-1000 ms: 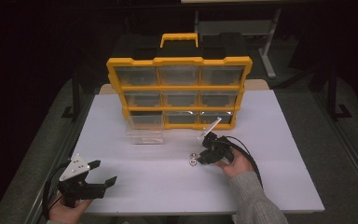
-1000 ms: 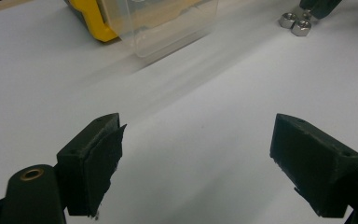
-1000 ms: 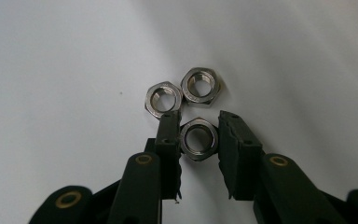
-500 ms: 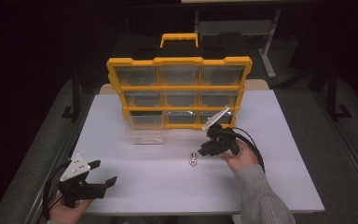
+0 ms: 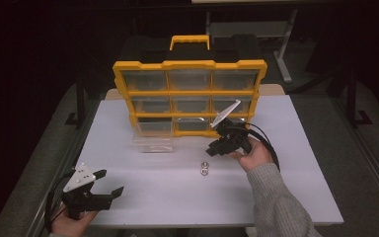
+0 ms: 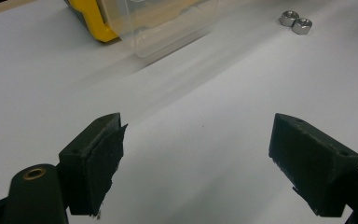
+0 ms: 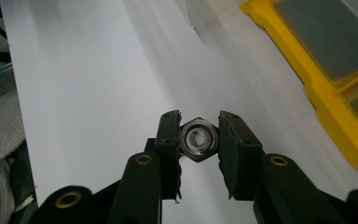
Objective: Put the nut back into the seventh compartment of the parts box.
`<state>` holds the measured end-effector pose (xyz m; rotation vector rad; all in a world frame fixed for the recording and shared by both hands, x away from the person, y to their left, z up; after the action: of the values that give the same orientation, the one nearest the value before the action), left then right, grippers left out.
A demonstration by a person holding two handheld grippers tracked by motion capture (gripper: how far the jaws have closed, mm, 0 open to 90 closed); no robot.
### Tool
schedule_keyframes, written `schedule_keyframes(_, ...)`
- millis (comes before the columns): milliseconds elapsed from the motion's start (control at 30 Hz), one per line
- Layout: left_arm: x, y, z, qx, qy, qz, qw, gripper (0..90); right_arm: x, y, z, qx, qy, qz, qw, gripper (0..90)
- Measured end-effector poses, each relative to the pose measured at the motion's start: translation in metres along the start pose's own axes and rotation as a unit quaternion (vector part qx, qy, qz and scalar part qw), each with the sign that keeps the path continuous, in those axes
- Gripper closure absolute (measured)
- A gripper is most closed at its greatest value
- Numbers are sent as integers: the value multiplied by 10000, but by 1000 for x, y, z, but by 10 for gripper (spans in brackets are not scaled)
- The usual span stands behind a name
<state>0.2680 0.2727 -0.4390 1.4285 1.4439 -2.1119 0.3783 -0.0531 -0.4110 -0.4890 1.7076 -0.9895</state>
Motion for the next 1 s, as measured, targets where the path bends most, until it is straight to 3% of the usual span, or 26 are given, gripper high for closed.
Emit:
schedule_keyframes(67, 0, 0, 0, 2, 0, 2, 10000, 173, -8, -1, 1, -2, -132, 45, 9999, 692)
schedule_keyframes(267, 0, 0, 0, 16, 10, -4, 10000, 173, -22, -4, 1, -44, -155, 87, 9998, 692)
schedule_keyframes(500, 0, 0, 1, 28, -31, 34, 10000, 172, -44, -6, 1, -86, -345, 120, 9993, 691)
schedule_keyframes(533, 0, 0, 0, 27, -20, 37, 10000, 172, -51, -5, 1, -79, -452, 165, 9988, 691)
schedule_keyframes(1000, 0, -1, -1, 33, 24, 3, 10000, 172, -97, 7, -4, -132, -737, 46, 9972, 691)
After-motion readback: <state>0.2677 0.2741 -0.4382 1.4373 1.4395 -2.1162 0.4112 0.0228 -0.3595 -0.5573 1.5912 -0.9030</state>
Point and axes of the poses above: each handheld gripper's, and its own axes: y roughly forward along the jaws, x roughly out of its underside, z roughly to its right, the point moved 8 cm from there along y, roughly forward along the jaws, and after that the axes turned 5 degrees about -y, right-handed, at the moved point
